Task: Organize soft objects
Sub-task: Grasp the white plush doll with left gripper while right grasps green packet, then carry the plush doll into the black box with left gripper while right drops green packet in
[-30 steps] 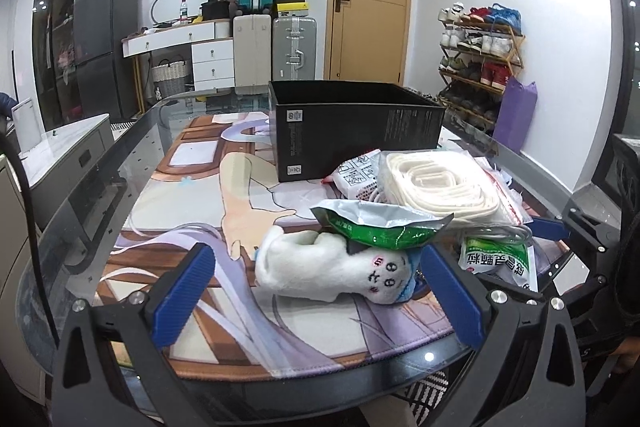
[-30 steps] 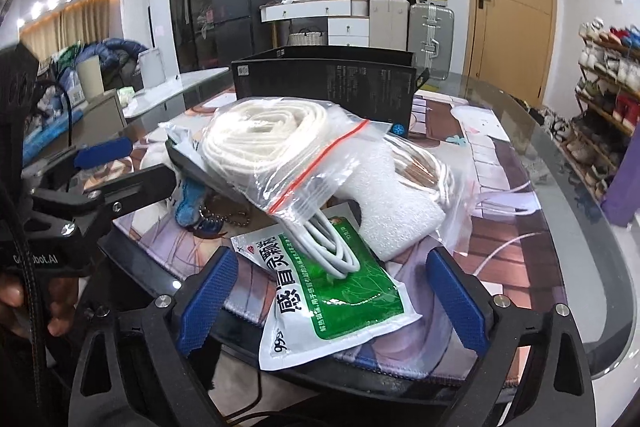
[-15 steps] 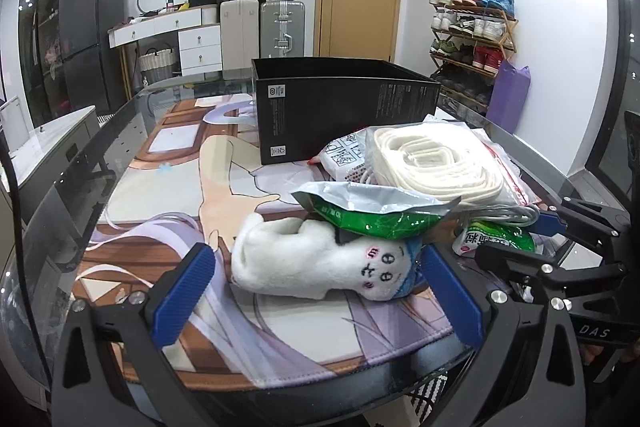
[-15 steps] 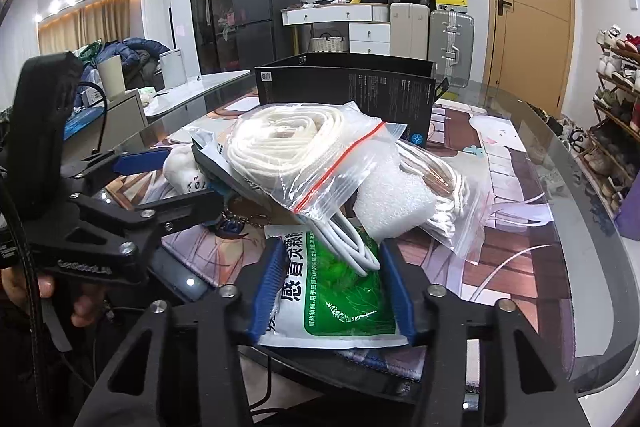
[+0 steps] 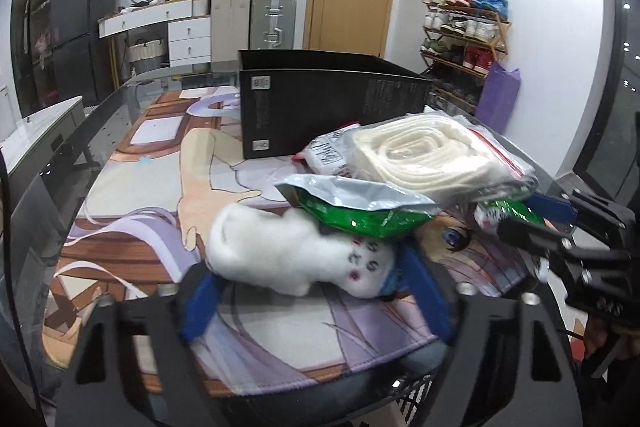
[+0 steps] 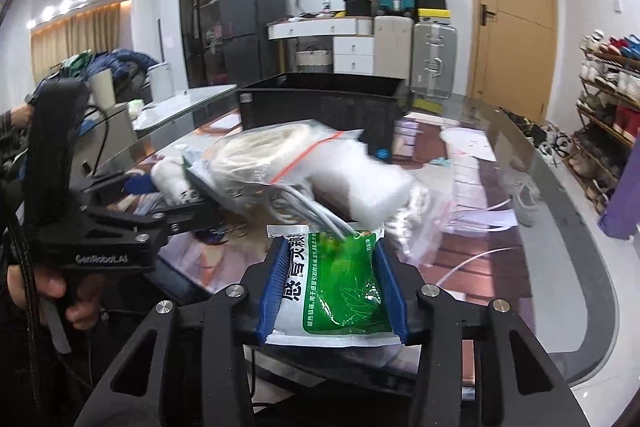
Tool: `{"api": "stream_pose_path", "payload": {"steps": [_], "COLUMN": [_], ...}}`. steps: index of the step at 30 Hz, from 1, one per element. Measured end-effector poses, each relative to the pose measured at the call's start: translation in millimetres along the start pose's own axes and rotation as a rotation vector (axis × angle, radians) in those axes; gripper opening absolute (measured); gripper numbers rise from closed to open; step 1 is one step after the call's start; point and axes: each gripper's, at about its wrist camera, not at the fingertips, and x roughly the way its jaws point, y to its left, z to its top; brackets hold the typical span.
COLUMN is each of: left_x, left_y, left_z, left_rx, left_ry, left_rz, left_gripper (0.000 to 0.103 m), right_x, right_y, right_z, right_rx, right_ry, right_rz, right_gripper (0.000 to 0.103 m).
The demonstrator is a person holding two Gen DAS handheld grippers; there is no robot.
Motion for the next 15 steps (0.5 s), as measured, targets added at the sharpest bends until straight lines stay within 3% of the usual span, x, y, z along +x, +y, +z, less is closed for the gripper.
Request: {"api": "stream_pose_path", "payload": {"steps": [15], "left_x": [-21.4], "left_y": [11.8], "left_z": [1.9], "left_rx": [-0.013], "left_ry": [-0.038], "left_rz": [0.029], "left_gripper": [0.073], "right_x": [-14.6], "right_y": [-22.9], "right_z": [4.3], "right_rx": [0.054], "right_ry": [-0.055], "right_rz": [-0.093], "right_gripper": [0.044]}}
